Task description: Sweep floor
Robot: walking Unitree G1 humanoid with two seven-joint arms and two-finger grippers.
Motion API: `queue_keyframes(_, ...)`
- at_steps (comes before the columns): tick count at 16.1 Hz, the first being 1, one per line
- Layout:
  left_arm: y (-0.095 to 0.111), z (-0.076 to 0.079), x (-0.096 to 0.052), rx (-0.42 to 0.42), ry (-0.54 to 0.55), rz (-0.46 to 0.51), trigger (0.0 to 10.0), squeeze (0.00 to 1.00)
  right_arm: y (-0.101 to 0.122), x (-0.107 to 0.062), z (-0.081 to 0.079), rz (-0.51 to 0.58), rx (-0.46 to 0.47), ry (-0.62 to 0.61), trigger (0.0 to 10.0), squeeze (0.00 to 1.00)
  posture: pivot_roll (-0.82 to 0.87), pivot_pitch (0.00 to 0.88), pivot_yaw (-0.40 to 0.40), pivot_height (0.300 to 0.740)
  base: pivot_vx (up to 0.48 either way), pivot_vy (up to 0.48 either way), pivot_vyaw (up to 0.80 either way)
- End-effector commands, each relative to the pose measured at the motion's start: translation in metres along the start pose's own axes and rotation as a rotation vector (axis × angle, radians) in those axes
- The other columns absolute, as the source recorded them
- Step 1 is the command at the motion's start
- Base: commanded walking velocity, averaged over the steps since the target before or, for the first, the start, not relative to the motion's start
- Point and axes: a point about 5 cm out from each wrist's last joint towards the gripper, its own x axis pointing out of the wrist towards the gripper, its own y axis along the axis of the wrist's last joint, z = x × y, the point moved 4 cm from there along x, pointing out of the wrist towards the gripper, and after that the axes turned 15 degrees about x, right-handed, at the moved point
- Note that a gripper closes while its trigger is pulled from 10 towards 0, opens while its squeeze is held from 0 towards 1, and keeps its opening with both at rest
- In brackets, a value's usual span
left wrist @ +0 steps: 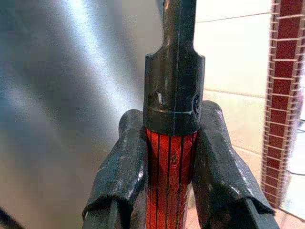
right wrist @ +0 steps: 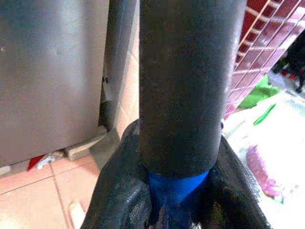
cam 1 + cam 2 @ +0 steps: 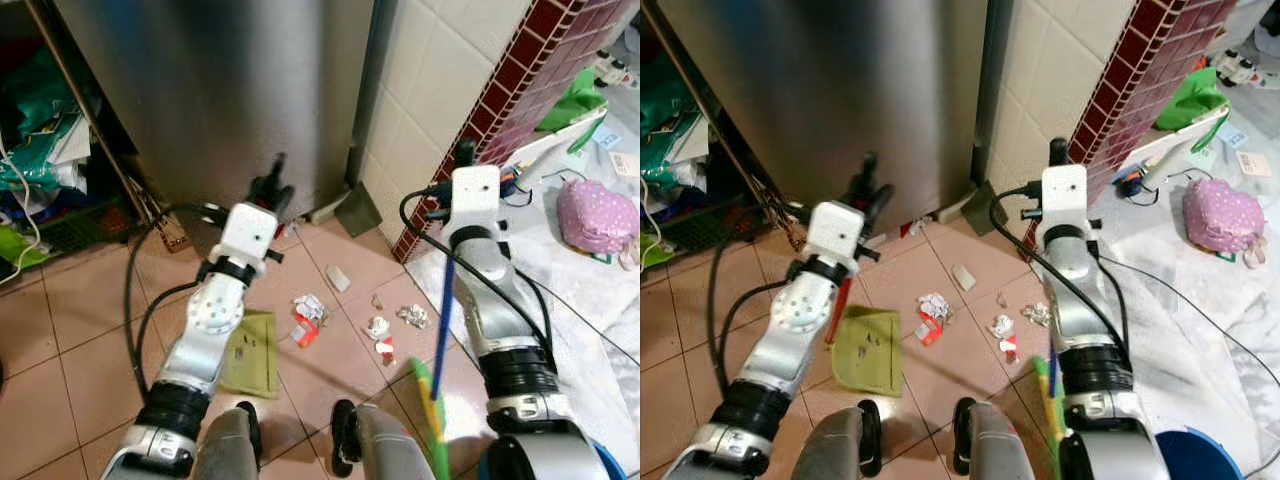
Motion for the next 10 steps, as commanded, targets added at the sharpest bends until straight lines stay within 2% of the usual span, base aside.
queue_keyframes(1, 0.001, 0.009, 0.002, -0.007, -0.029, 0.018, 10.0, 0.0, 0.001, 0.0, 0.005, -0.013, 0.041, -0.016, 10.0, 0.0, -0.07, 0.204, -0.042, 0.74, 0.0, 0.0, 0.0)
queue_keyframes(6, 0.003, 0.016, 0.013, -0.026, -0.011, 0.043, 10.0, 0.0, 0.009, 0.0, 0.002, 0.021, 0.129, -0.014, 10.0, 0.0, -0.08, 0.2, -0.043, 0.74, 0.0, 0.0, 0.0)
queue_keyframes(8, 0.004, 0.015, 0.017, -0.042, 0.034, 0.041, 10.0, 0.0, 0.016, -0.001, 0.002, 0.054, 0.153, -0.019, 10.0, 0.0, -0.09, 0.198, -0.044, 0.74, 0.0, 0.0, 0.0)
queue_keyframes(10, 0.004, 0.02, 0.018, -0.056, 0.034, 0.05, 10.0, 0.0, 0.023, -0.001, -0.005, 0.083, 0.194, 0.008, 10.0, 0.0, -0.08, 0.195, -0.045, 0.74, 0.0, 0.0, 0.0)
